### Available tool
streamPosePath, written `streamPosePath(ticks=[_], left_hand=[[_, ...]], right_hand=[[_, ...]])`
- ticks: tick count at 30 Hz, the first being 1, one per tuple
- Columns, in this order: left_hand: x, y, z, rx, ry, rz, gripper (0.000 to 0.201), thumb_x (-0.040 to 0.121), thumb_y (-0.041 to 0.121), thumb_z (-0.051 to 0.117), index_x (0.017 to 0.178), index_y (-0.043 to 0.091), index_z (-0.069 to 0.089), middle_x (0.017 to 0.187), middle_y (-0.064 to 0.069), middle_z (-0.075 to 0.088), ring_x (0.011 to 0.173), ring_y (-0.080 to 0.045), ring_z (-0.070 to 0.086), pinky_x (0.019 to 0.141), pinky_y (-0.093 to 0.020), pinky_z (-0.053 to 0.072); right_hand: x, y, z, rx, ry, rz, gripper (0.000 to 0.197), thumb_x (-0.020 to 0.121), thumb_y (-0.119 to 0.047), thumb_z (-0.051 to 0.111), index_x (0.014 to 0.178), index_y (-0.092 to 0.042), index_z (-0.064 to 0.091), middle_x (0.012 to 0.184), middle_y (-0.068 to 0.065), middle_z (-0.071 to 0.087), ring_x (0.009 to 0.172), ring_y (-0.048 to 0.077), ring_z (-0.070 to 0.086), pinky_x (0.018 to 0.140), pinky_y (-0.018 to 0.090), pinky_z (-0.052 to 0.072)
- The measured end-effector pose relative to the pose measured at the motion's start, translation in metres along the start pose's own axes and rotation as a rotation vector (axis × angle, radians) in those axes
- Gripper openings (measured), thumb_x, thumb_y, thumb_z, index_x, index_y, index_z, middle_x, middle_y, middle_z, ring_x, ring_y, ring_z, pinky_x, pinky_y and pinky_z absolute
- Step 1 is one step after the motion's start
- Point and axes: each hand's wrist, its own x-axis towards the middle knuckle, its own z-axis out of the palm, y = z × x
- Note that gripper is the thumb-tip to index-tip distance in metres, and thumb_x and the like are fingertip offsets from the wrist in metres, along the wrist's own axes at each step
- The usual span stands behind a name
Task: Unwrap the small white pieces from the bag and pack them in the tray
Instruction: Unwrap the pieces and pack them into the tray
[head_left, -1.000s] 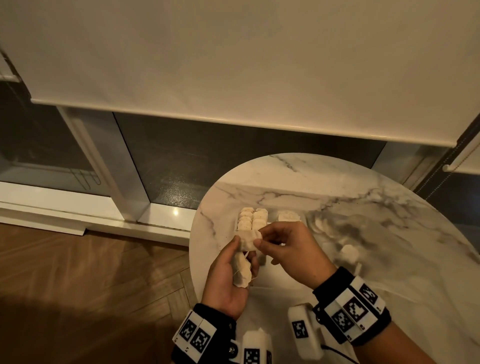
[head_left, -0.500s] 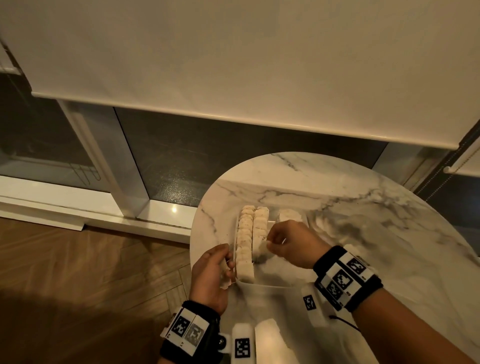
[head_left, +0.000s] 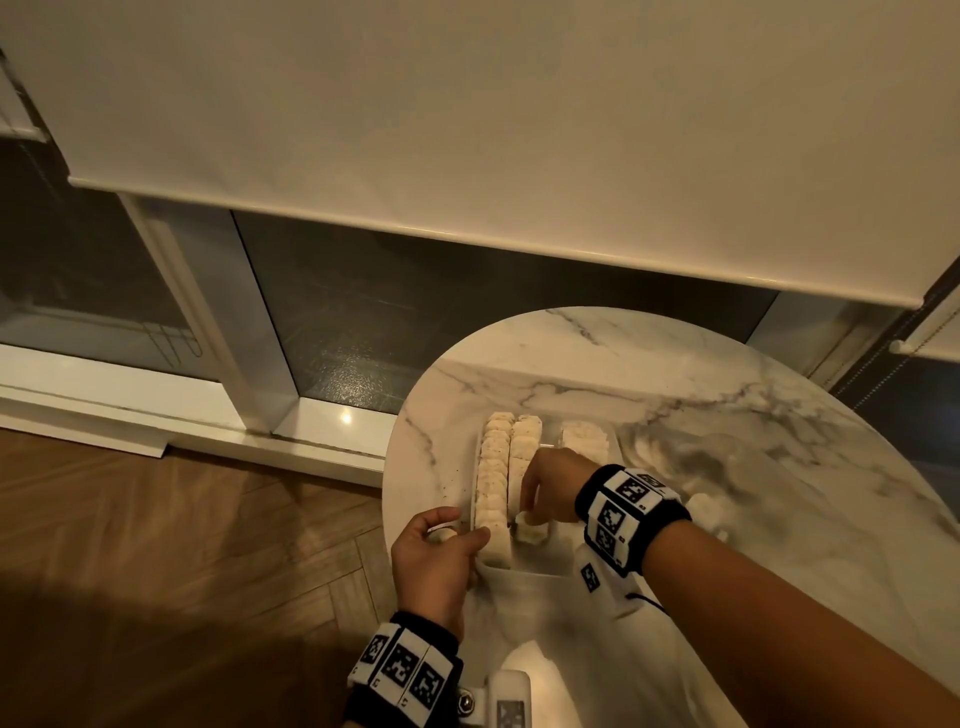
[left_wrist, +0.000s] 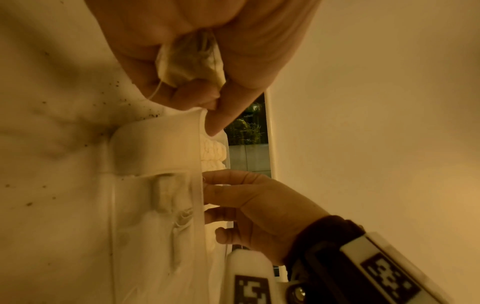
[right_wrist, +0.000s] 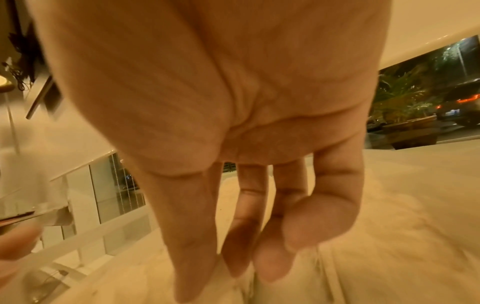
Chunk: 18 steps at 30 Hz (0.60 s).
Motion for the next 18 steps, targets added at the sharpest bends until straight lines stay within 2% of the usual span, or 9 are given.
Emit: streamPosePath(ticks=[7,9,13,15,18], left_hand=[[0.005,-0.001,-0.003,-0.035,-0.012,-0.084,0.035,0.073,-0.010,0.078,0.099,0.010,0.067,0.058,-0.007,0.060,0.040,-0.015,0.043,0.041,-0.024,0.037],[0.005,-0.002,-0.004,-0.050,-0.023,-0.112,0.034,0.074,-0.010,0.078,0.099,0.010,0.067,0.060,-0.008,0.060,0.041,-0.015,0.042,0.040,-0.024,0.037],[0.005,0.000,-0.004,-0.048,-0.045,-0.140,0.036,0.074,-0.011,0.078,0.102,0.009,0.067,0.071,-0.013,0.062,0.045,-0.017,0.043,0.040,-0.024,0.037],[0.006,0.001,-0.005,-0.039,-0.053,-0.149,0.038,0.074,-0.012,0.077,0.103,0.009,0.067,0.076,-0.015,0.064,0.046,-0.017,0.044,0.042,-0.025,0.038],[0.007,0.002,-0.005,-0.029,-0.063,-0.168,0.039,0.074,-0.012,0.076,0.105,0.010,0.067,0.083,-0.017,0.068,0.048,-0.017,0.046,0.042,-0.026,0.039]], right_hand=[[0.015,-0.002,-0.009,-0.005,0.070,0.021,0.014,0.081,-0.022,0.081,0.094,-0.023,0.080,0.098,-0.002,0.076,0.088,0.014,0.066,0.072,0.023,0.047],[0.017,-0.002,-0.011,0.007,0.091,0.021,0.014,0.080,-0.022,0.081,0.094,-0.022,0.080,0.097,-0.002,0.076,0.087,0.014,0.065,0.071,0.022,0.046],[0.020,0.000,-0.011,0.005,0.091,0.016,0.018,0.080,-0.024,0.082,0.098,-0.020,0.080,0.102,-0.001,0.075,0.093,0.016,0.067,0.072,0.021,0.043],[0.021,0.000,-0.012,0.016,0.083,0.022,0.019,0.080,-0.024,0.082,0.098,-0.019,0.079,0.097,-0.001,0.075,0.082,0.014,0.064,0.071,0.021,0.044],[0.021,0.000,-0.014,0.058,0.086,0.041,0.019,0.081,-0.023,0.082,0.100,-0.018,0.079,0.074,-0.008,0.064,0.061,0.007,0.055,0.068,0.023,0.046]])
